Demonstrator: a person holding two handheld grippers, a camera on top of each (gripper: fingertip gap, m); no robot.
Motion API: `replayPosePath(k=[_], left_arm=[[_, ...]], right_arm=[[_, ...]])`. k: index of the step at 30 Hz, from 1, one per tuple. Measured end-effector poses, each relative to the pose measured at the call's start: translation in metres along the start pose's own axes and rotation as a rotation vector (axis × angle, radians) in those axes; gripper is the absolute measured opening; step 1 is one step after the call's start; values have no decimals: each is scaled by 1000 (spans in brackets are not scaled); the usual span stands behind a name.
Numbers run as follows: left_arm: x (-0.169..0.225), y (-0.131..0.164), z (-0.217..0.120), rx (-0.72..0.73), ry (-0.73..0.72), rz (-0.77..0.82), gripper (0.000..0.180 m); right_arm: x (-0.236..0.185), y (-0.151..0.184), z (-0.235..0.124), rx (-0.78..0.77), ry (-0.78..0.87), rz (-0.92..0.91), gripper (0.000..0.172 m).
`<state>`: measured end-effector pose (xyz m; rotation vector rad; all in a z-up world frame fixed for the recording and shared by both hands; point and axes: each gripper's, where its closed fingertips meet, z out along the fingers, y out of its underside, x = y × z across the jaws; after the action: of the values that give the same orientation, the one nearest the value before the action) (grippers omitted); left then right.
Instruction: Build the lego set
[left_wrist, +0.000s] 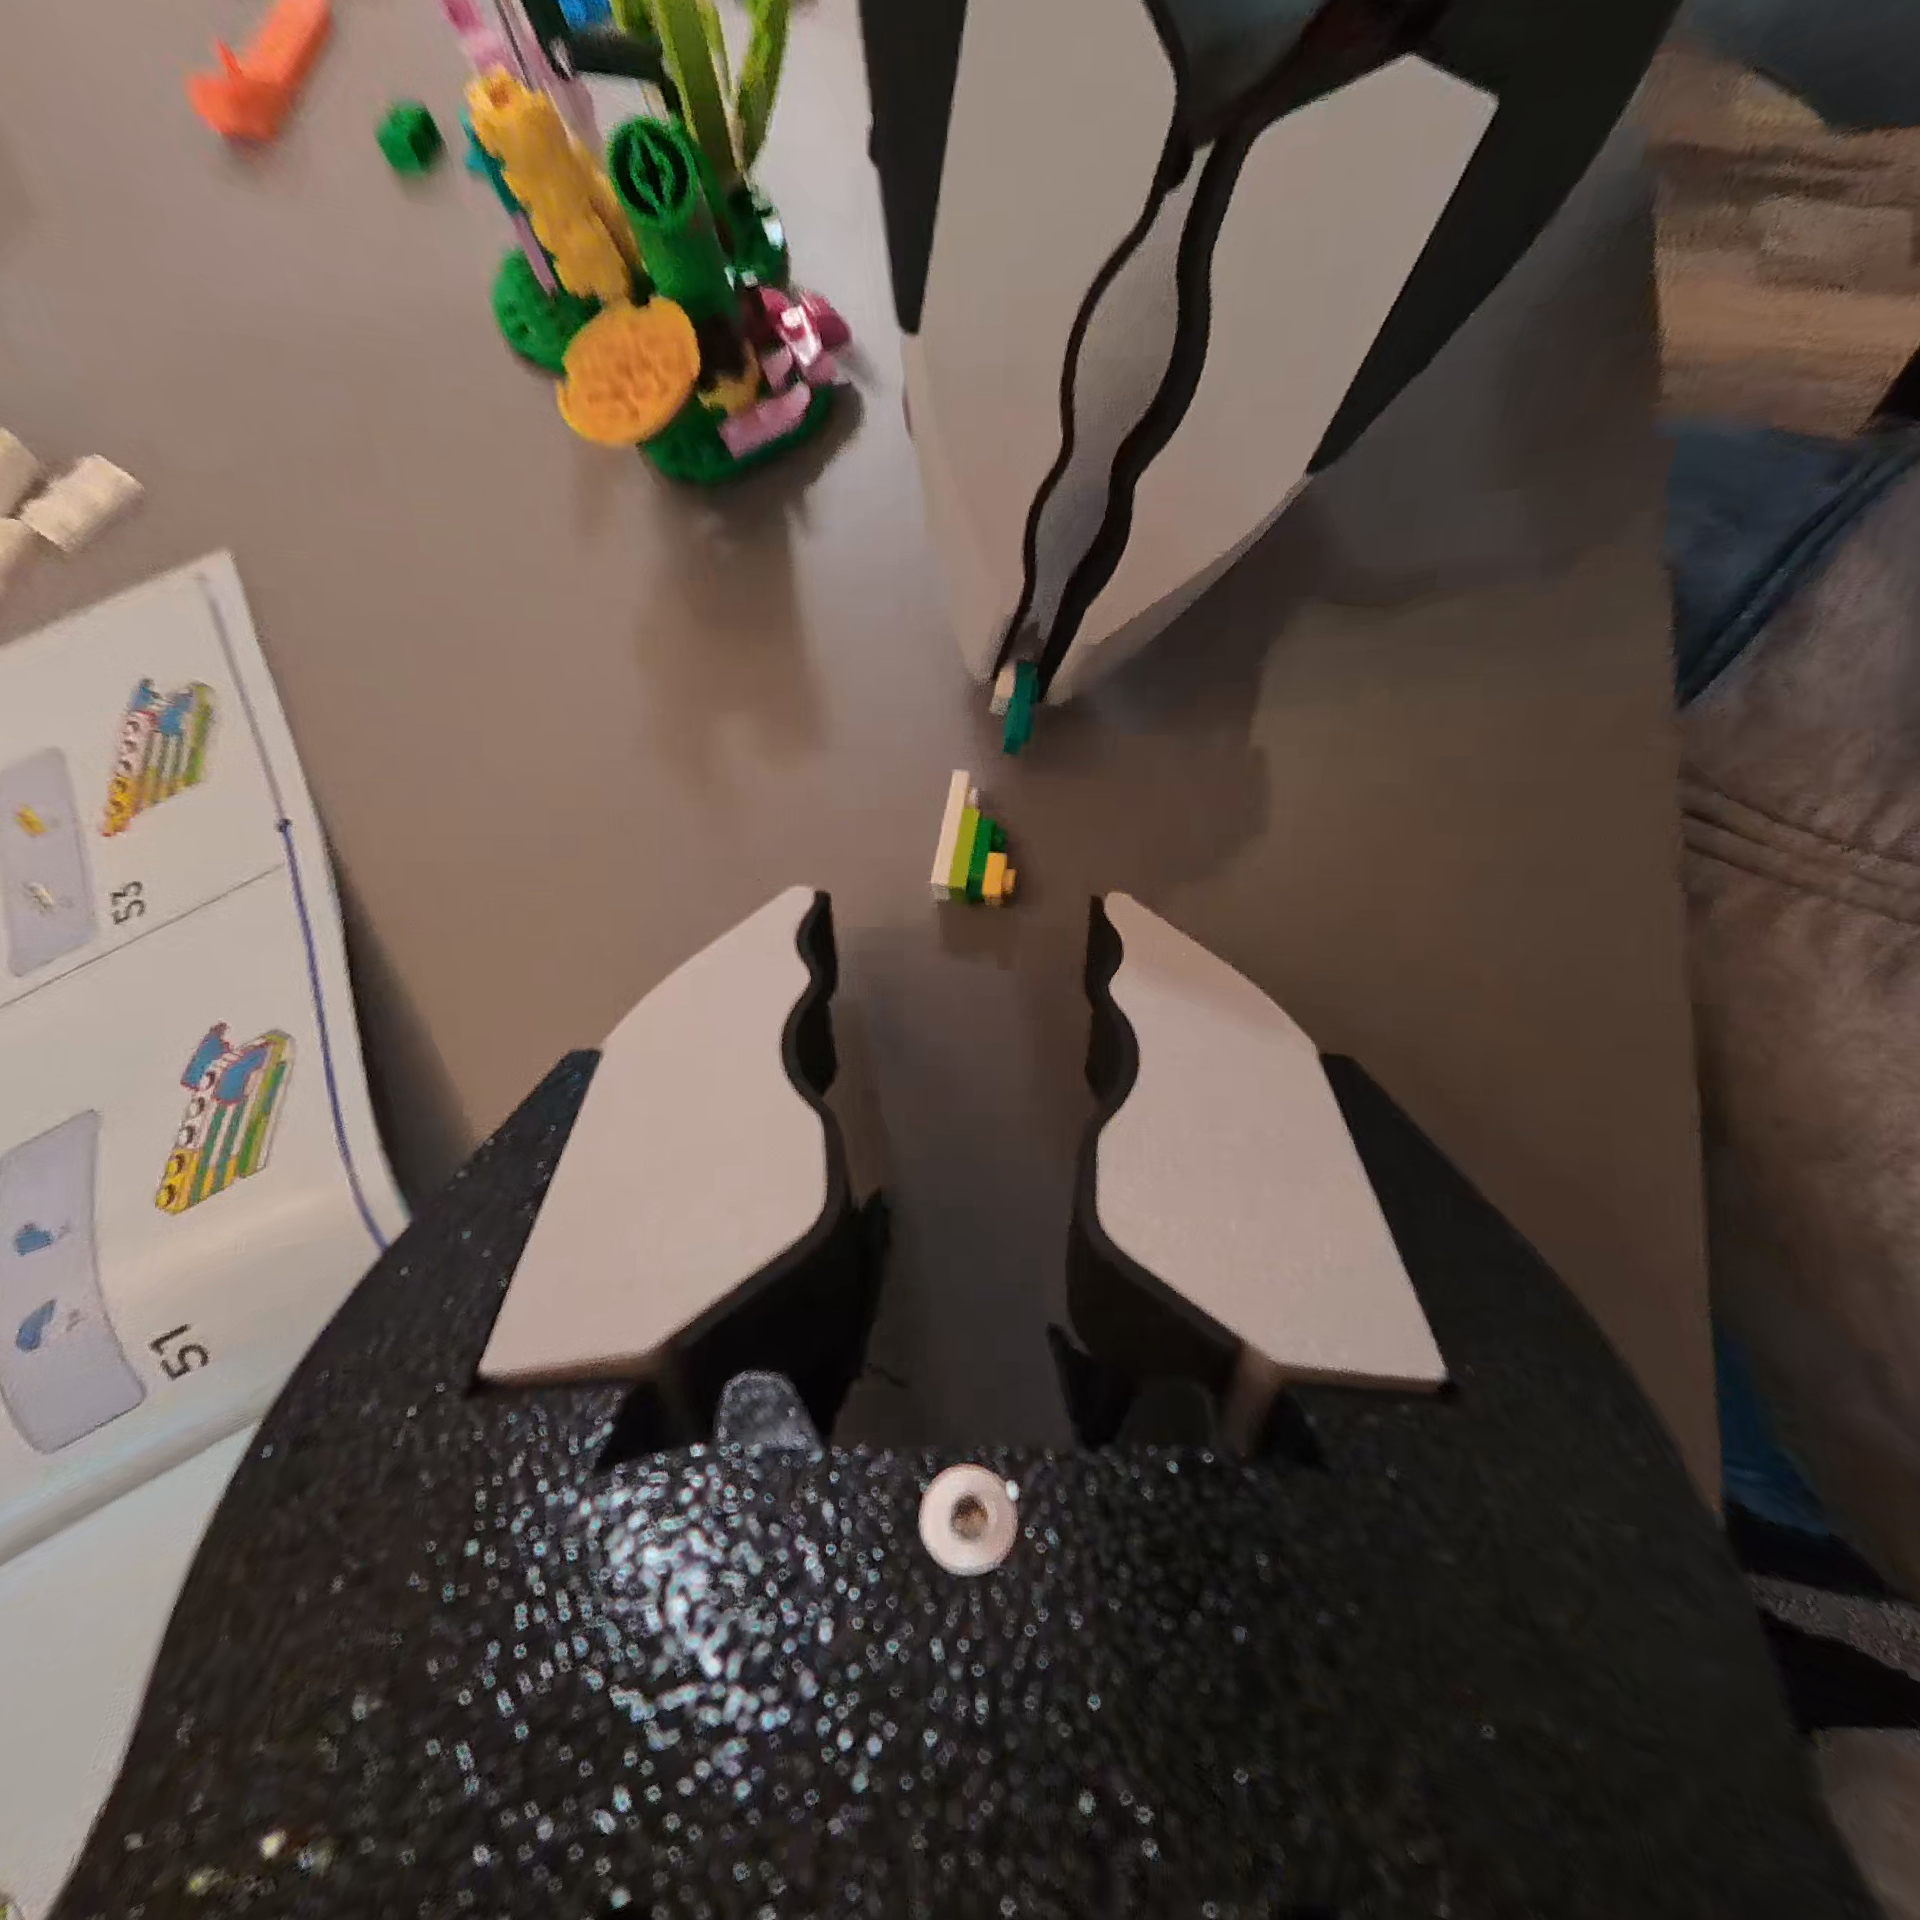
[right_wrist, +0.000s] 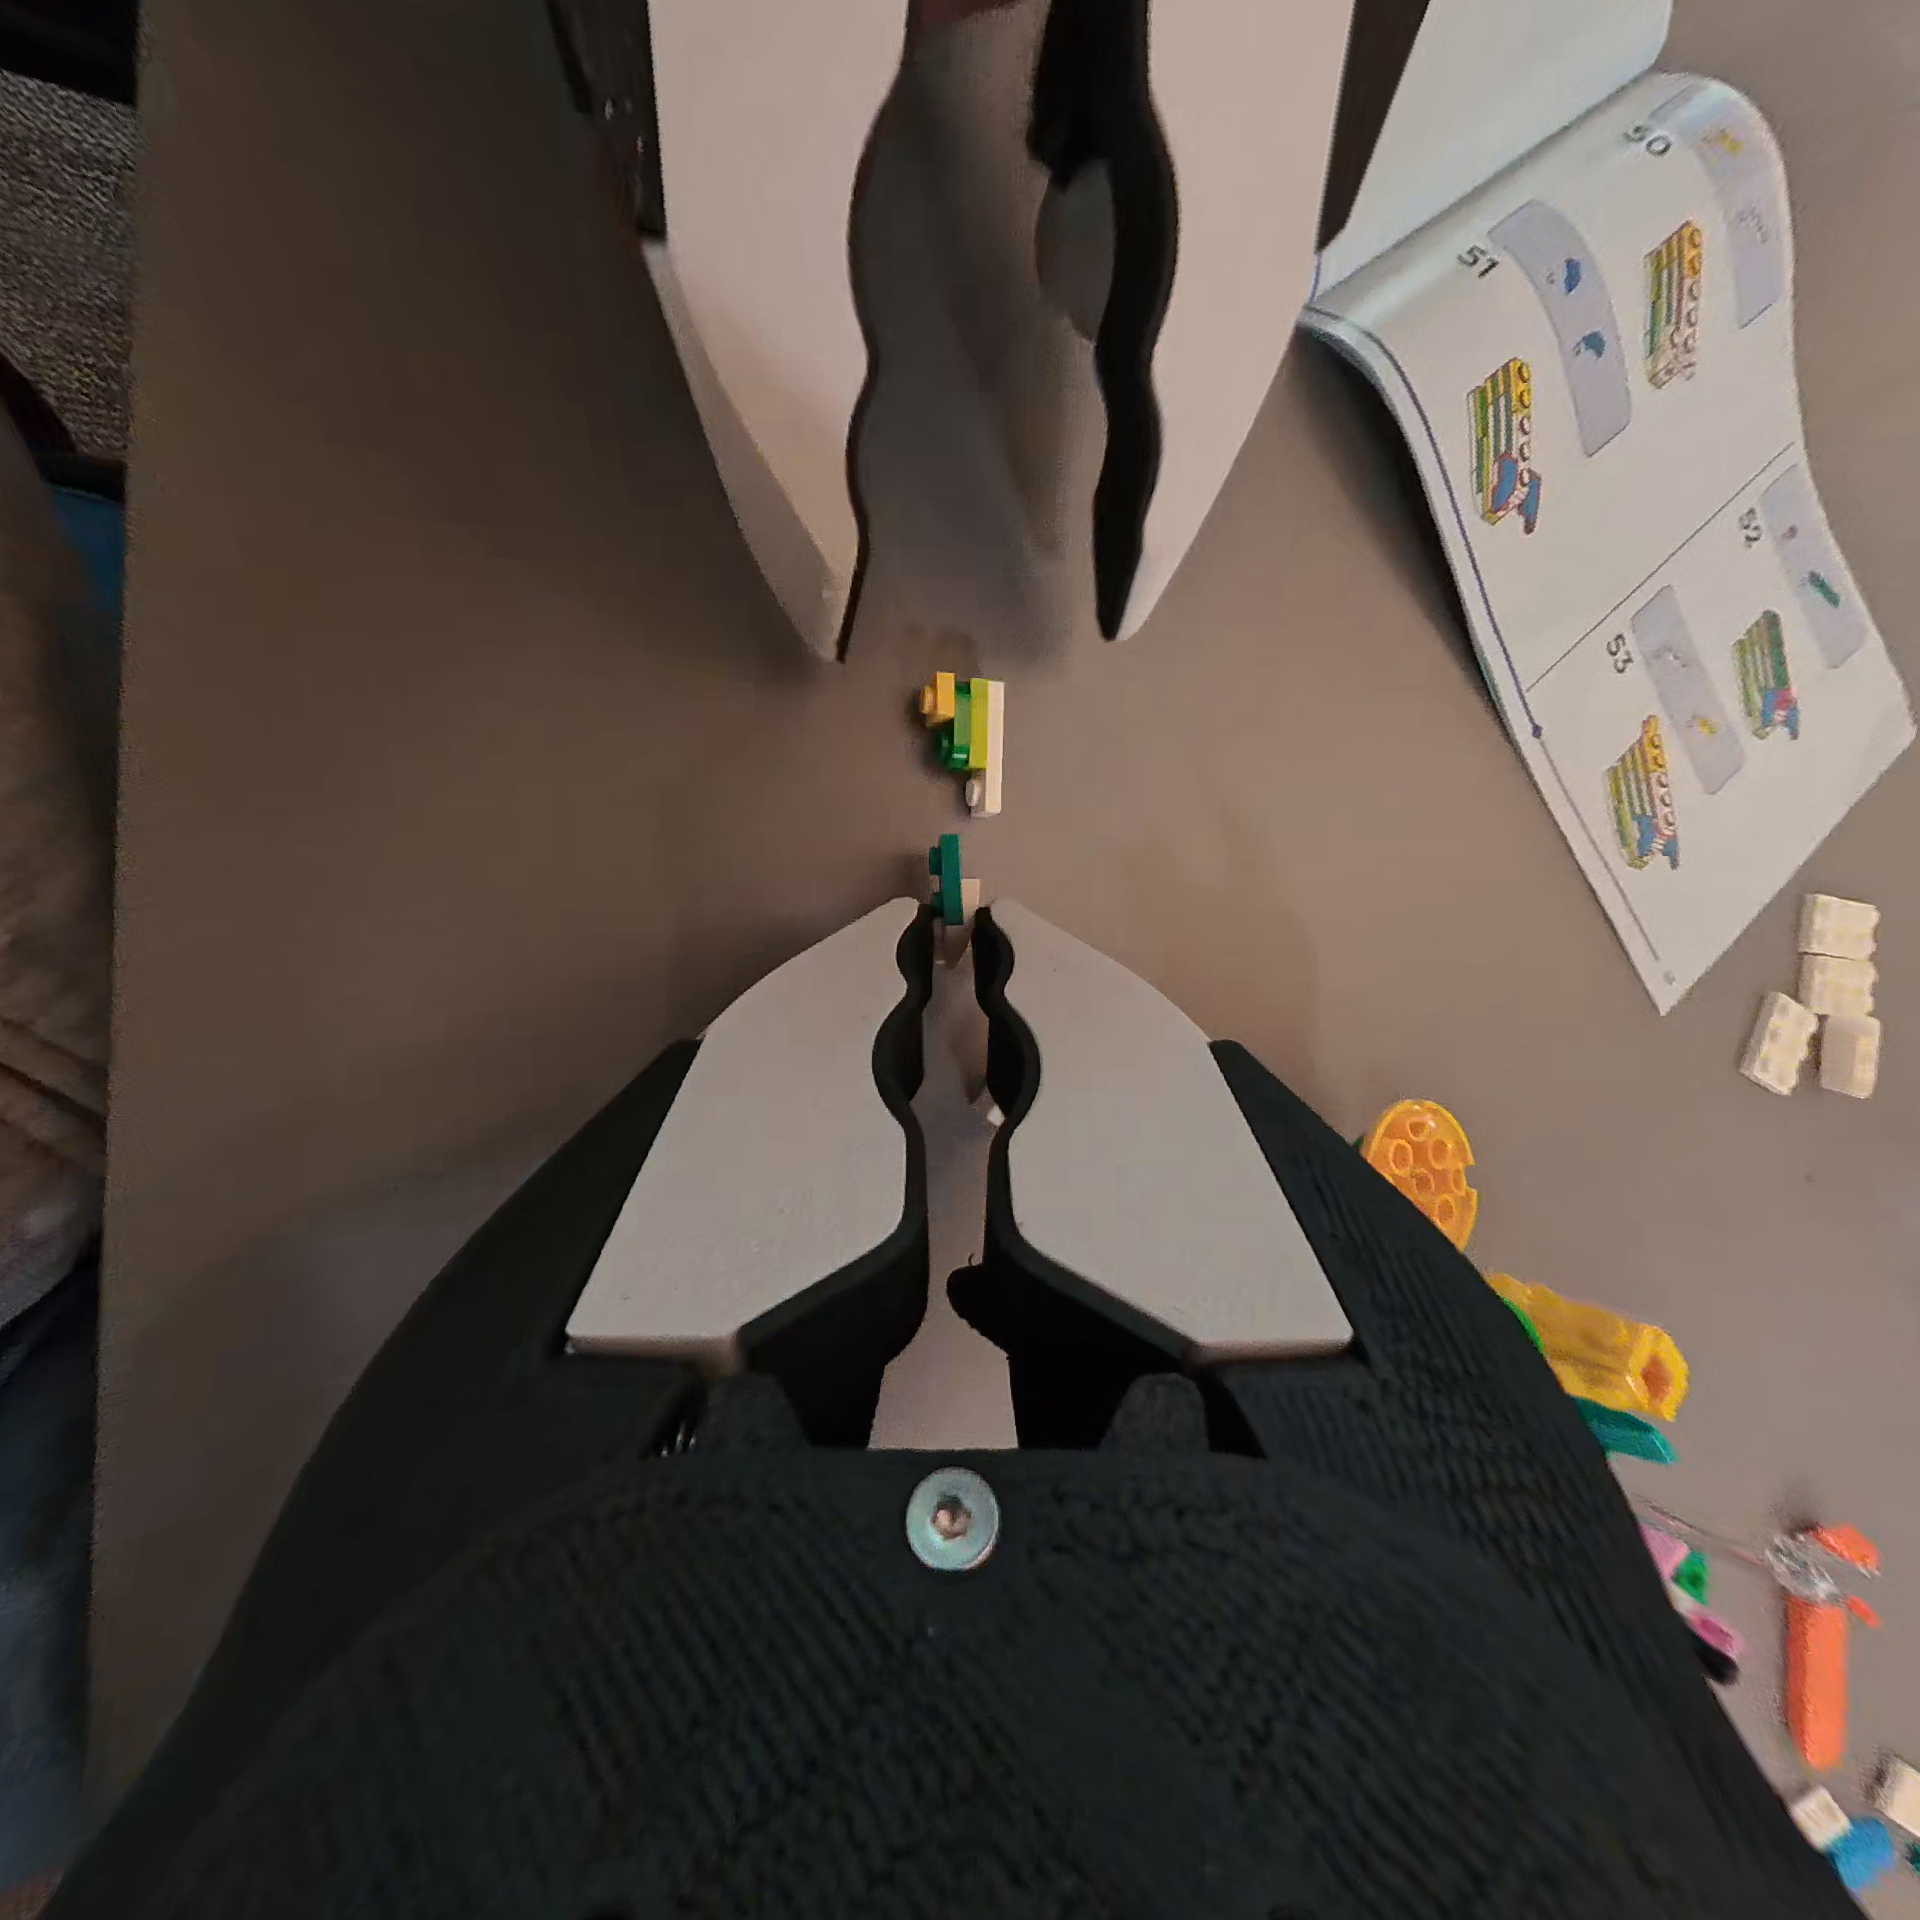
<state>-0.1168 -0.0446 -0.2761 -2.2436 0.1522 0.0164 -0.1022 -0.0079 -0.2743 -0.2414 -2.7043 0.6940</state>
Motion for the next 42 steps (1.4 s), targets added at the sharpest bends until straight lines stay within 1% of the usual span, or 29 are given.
replayPosePath(k=[1,4,12,22,29,34,39,42], left_arm=[[0,2,3,-21,1,13,43],[1,-1,8,-29,12,39,36],[4,-3,12,-31,52,45,15],[5,-3,12,-29,50,61,15],[4,-3,12,-35,64,25,15],[4,-3,12,-36,71,14,15],[5,-3,13,-36,77,14,15],[6,-3,13,-36,78,12,15]], right_arm=[[1,-1,2,7,0,5,6],[2,-2,5,13,-8,13,6],[3,-2,9,9,-17,26,6],[3,-3,9,13,-31,3,6],[-1,-5,9,38,-80,1,6],[2,-5,10,43,-74,7,6],[5,-6,11,33,-68,-2,9],[6,-8,12,31,-66,-11,13]])
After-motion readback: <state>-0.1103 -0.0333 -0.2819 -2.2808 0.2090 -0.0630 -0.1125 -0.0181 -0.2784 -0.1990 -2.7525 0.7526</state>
